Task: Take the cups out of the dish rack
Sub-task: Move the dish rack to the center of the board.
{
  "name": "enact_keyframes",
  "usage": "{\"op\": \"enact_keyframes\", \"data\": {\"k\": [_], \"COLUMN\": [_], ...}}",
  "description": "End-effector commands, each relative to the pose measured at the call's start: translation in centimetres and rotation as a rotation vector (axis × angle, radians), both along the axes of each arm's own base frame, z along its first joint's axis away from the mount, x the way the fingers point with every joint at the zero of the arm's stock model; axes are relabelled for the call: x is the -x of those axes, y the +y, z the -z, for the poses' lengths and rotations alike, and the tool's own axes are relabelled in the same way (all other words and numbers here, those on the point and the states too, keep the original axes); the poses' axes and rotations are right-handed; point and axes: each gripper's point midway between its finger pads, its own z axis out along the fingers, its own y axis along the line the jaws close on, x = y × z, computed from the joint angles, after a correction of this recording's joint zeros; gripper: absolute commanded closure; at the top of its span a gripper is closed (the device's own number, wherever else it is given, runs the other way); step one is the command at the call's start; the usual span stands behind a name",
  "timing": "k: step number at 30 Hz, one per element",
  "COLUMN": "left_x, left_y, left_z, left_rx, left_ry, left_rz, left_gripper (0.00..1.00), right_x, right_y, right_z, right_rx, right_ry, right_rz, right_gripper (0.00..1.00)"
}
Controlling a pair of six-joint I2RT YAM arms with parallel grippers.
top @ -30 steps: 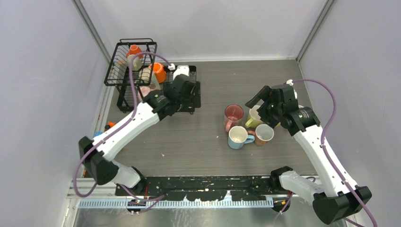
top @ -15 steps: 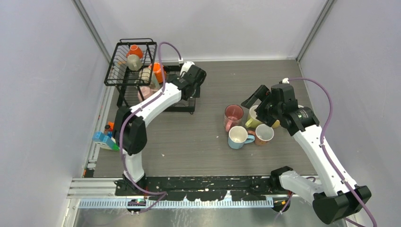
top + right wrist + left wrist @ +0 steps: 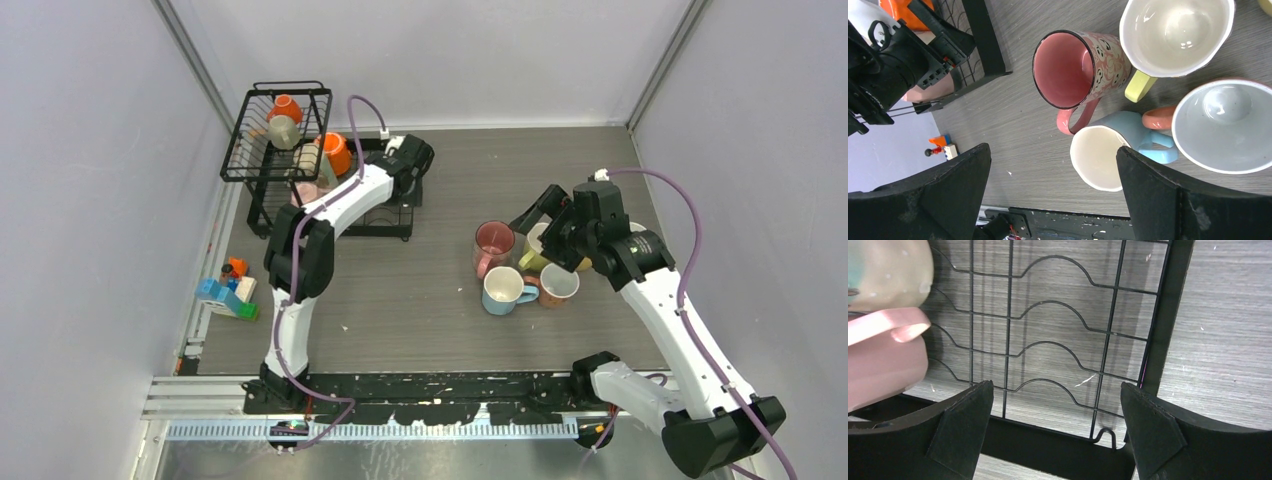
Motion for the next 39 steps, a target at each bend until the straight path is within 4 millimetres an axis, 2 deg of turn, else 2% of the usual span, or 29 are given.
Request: {"op": "enact_keyframes", "data": {"k": [1,5,14,24,30,34,39], "left_x": [0.3,1.5,4.7,8.4,10.9,11.4,10.5], "left_y": [-0.8,-1.1,-2.0,-1.6,-0.9,-0.6,-1.0], "left_z": [-0.2,0.9,1.9,2.6,4.6,5.1,4.6], "left_rx": [0.031,0.044,0.066,0.071,0.064,0.050,0.028], "left_ry": [0.023,0.059,0.102,0.148,0.222,0.245,0.278], "left_rz": [0.029,0.043,0.067,0.082,0.085,0.089,0.114], "left_gripper": [0.00,0.00,0.00,0.00,0.00,0.00,0.00], "right_x": [-0.1,0.0,0.4,0.8,1.0,1.1,1.1], "right_y": [0.2,0.2,0.2,0.2,0.2,0.1,0.1], "right_z": [-0.8,-0.5,0.7,1.6,1.8,1.8,1.7], "right_rx": [-0.012,-0.011,-0.011,-0.015,-0.018,-0.019,-0.021], "right_ry": [-0.044,-0.035,-0.015,-0.003,-0.001,-0.003,-0.008], "right_rz": [-0.024,-0.024,-0.024,-0.023,-0.023,-0.023,-0.022], "right_gripper": [0.00,0.00,0.00,0.00,0.00,0.00,0.00]}}
